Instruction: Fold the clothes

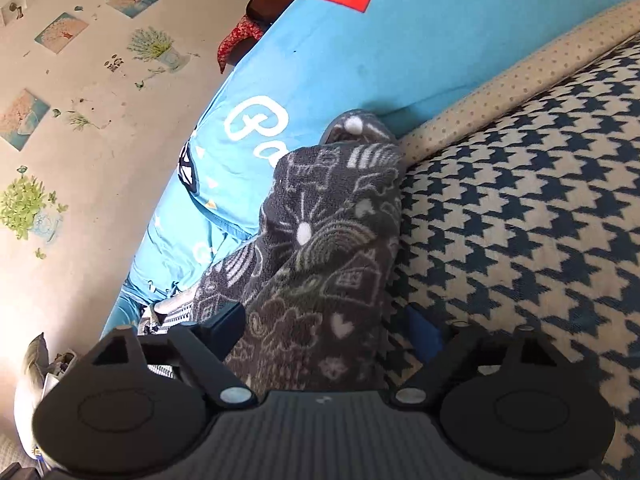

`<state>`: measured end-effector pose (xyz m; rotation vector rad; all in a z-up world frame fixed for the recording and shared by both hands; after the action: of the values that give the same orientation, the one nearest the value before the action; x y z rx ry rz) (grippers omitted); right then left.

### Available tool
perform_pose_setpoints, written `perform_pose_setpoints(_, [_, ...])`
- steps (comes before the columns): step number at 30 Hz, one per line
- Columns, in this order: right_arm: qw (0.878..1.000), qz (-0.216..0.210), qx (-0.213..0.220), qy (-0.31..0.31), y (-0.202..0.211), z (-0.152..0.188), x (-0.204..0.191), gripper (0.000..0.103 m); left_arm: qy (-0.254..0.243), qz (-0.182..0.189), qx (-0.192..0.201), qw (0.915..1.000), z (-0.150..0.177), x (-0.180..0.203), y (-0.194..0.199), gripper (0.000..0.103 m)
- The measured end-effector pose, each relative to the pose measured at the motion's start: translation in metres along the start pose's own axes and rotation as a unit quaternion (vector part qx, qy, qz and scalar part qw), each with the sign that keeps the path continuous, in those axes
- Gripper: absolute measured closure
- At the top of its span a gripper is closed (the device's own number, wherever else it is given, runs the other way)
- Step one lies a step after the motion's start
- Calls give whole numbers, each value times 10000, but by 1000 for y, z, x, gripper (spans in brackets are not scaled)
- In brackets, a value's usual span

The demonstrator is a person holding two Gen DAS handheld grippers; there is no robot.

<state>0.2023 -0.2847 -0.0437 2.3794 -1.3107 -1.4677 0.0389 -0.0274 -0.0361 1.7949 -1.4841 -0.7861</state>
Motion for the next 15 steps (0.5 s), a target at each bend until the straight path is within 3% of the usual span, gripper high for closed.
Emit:
perform_pose_setpoints(3, [9998,-142,-51,87,-9,-2,-1,27,-23,-7,-10,10000,1,1,-1,0])
perform_pose_setpoints(12, [9985,-426,-73,341,-31,-2,-5,36,-58,15,-63,10000,5,3,-3,0])
perform_pose_setpoints(15, [9986,-338,-48,403,-37,-1,-6,54,-54,24,-95,9999,6,4,-5,0])
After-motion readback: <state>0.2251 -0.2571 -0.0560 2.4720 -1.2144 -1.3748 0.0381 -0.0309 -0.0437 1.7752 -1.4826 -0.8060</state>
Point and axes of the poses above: each gripper's, at about its wrist camera, not at the fingertips, and y roughly against the way its jaws point, x to its right, z to its underside, the point moved 2 cm from there along -y, roughly the way its jaws point, and after that the axes turned 2 degrees about y, right-handed, at the moved point
